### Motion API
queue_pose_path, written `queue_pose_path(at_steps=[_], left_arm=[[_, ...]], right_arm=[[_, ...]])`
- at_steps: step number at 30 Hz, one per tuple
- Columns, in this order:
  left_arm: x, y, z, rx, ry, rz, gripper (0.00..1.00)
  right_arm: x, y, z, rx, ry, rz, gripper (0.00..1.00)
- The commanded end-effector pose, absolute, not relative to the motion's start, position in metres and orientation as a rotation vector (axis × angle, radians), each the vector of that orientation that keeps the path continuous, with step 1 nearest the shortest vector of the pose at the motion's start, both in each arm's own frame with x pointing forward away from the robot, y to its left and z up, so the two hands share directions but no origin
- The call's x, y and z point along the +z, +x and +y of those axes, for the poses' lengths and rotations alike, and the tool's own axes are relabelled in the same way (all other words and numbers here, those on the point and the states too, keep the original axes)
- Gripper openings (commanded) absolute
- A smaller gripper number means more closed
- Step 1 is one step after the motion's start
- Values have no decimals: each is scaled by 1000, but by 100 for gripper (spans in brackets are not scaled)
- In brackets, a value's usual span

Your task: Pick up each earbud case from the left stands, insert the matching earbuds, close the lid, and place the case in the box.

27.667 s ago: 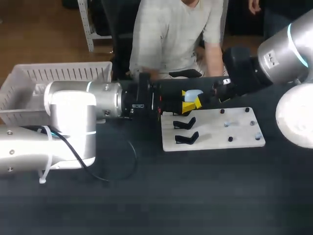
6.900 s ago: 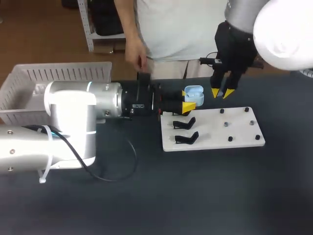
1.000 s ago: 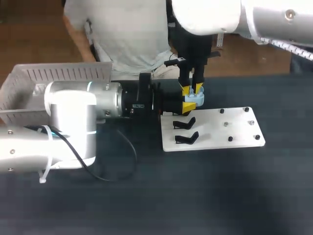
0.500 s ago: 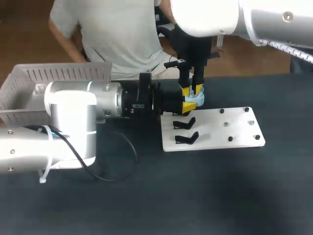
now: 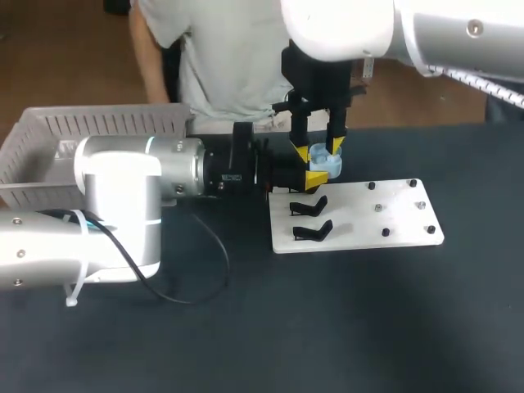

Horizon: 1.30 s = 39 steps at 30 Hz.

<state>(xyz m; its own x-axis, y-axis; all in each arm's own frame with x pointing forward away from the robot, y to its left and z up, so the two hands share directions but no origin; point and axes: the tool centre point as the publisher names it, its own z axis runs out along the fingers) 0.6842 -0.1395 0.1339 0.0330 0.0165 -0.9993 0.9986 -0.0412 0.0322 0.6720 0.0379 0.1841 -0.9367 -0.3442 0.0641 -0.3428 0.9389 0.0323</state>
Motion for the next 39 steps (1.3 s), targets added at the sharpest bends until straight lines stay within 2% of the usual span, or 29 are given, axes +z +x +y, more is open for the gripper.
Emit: queue_pose_path(at_steps=[1,4,6,8,23,39], left_arm=[[134,684,-140,-1204,1264,1174,0],[134,684,-140,-1204,1264,1174,0],[134,684,-140,-1204,1264,1174,0],[134,684,-140,-1204,1264,1174,0],[134,684,-140,-1204,1264,1174,0],[134,684,-140,-1204,1264,1174,0]], right_arm=[[189,667,37,-48,536,-3039,65],[195,664,35,-75,535,-3054,68],[200,665,31,-93,512,-3076,75],[203,671,25,-126,454,-3101,100],[191,731,-22,-326,30,-3214,100],[164,720,-28,-305,58,-3084,100]])
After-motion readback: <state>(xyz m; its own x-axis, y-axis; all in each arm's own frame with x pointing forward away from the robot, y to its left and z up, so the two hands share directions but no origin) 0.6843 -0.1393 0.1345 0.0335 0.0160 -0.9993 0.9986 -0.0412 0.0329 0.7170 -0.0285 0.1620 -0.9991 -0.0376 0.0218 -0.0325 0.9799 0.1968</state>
